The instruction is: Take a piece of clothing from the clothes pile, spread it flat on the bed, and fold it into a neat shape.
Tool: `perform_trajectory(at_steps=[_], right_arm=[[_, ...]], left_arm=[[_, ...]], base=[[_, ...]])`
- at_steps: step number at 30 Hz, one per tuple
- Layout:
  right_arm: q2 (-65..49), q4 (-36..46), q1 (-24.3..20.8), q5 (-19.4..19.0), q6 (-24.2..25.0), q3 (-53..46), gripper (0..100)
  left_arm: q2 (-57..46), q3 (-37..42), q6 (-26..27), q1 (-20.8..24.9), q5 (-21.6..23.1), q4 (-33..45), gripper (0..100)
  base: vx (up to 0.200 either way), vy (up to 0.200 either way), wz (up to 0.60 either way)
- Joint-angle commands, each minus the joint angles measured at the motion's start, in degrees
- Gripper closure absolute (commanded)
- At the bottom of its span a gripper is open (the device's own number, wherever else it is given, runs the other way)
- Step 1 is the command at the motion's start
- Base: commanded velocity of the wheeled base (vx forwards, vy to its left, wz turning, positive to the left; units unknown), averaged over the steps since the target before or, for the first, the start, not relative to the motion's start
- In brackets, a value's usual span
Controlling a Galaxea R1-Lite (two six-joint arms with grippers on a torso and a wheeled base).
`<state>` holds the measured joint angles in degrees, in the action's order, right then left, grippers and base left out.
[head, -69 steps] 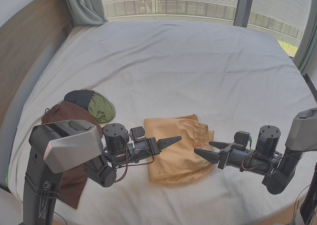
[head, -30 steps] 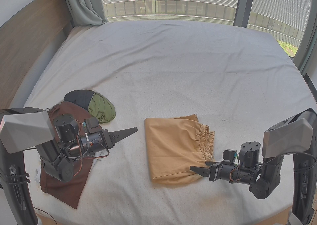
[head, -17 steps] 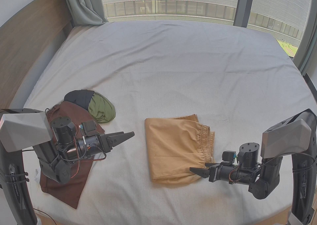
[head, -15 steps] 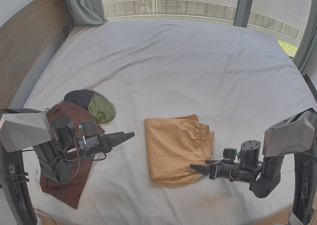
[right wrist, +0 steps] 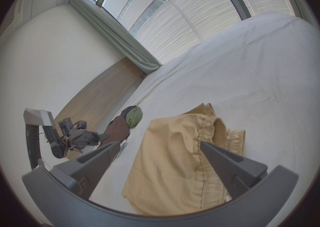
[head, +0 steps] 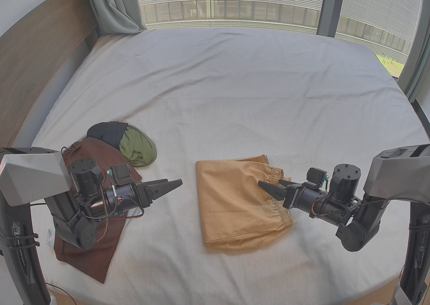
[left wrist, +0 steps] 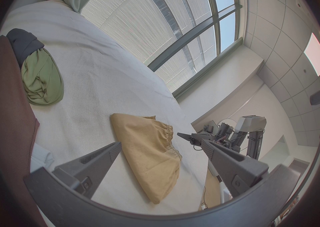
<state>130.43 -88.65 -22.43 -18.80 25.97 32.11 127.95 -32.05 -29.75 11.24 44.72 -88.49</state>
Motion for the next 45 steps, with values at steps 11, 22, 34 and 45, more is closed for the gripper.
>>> perform_trajectory(at_steps=[11, 22, 34, 45], right_arm=[[12.83, -0.21, 1.42, 6.58, 1.72, 11.22, 0], [14.68, -0.21, 2.39, 7.46, 1.81, 12.89, 0], [5.28, -0.03, 1.69, 7.2, 3.48, 6.74, 0], [2.29, 0.23, 2.22, 3.42, -0.57, -3.55, 0]], left_arm=[[0.19, -0.03, 1.44, -0.17, 0.02, -0.01, 0], [0.19, -0.03, 1.44, -0.17, 0.02, -0.01, 0], [-0.07, 0.06, 1.53, -0.17, 0.02, -0.01, 0], [-0.16, 0.85, 5.84, -0.78, -0.07, -0.01, 0]], base=[[0.0, 0.0, 0.0], [0.0, 0.0, 0.0], [0.0, 0.0, 0.0], [0.0, 0.0, 0.0]])
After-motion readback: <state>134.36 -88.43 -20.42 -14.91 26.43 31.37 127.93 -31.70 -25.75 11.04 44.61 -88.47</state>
